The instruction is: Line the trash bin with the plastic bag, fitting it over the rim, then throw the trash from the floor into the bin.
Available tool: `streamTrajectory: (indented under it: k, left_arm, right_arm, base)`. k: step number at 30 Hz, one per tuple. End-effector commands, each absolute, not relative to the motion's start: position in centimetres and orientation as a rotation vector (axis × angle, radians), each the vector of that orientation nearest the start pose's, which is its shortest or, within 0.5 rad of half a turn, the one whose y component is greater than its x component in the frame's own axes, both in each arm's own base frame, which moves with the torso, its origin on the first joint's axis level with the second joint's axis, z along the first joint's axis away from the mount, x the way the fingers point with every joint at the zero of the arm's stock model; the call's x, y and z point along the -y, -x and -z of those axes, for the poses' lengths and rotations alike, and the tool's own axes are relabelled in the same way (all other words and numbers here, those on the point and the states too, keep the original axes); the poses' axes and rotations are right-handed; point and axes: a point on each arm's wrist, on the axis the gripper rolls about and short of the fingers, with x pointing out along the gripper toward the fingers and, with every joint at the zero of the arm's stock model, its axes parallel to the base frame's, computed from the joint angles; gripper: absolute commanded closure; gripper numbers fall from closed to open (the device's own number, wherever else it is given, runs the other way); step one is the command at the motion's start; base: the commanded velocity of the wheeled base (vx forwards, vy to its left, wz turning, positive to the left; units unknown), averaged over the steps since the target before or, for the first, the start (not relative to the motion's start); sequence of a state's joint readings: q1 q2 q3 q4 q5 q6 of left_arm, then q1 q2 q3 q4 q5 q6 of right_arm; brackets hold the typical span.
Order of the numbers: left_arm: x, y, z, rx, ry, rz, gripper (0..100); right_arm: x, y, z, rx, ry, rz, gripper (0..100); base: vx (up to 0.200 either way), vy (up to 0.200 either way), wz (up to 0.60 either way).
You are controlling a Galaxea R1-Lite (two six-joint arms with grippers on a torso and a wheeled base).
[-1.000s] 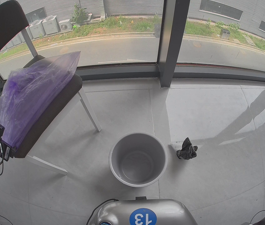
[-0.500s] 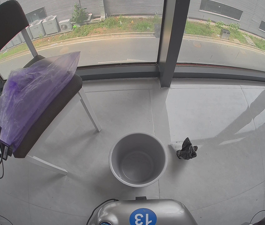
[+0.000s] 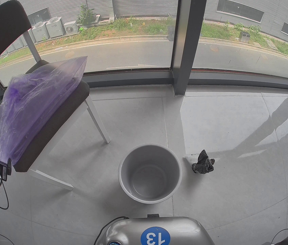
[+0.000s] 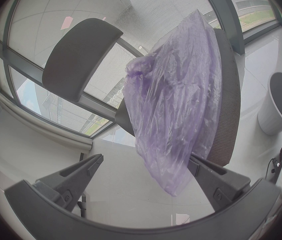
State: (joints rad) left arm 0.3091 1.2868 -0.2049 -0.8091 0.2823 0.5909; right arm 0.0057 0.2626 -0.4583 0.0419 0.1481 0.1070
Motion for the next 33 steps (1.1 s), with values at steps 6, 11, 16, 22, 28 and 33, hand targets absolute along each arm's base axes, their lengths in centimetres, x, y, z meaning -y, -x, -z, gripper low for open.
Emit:
streamTrajectory:
  k: [6,11,16,22,28,33]
  left_arm:
    - [-6.1,-16.8,-12.9,-0.444,-0.509,-0.503,0]
    - [-6.1,-17.1,-12.0,-0.413,-0.506,-0.536,0]
    - [-6.0,-16.7,-11.8,-0.376,-0.505,-0.546,0]
    - [-6.0,-16.6,-11.8,-0.365,-0.498,-0.557,0]
    - [-5.9,-16.5,-11.9,-0.358,-0.499,-0.559,0]
    - [-6.0,-16.6,-12.0,-0.35,-0.497,-0.563,0]
  right_arm:
    - [-0.4,4.9,-18.7,0.208,-0.144,-0.215,0]
    - [-0.5,5.3,-18.1,0.218,-0.181,-0.234,0]
    - [-0.5,5.9,-17.6,0.244,-0.196,-0.236,0]
    - [-0.6,6.0,-17.2,0.251,-0.207,-0.226,0]
    - [-0.6,6.0,-17.2,0.252,-0.241,-0.229,0]
    - [-0.6,6.0,-17.2,0.252,-0.241,-0.231,0]
  base:
    - [0.0,0.0,0.0]
    - [0.0,0.0,0.0]
    - [0.0,0.0,0.0]
    - [0.0,0.0,0.0]
    - [0.0,0.0,0.0]
    - [0.0,0.0,0.0]
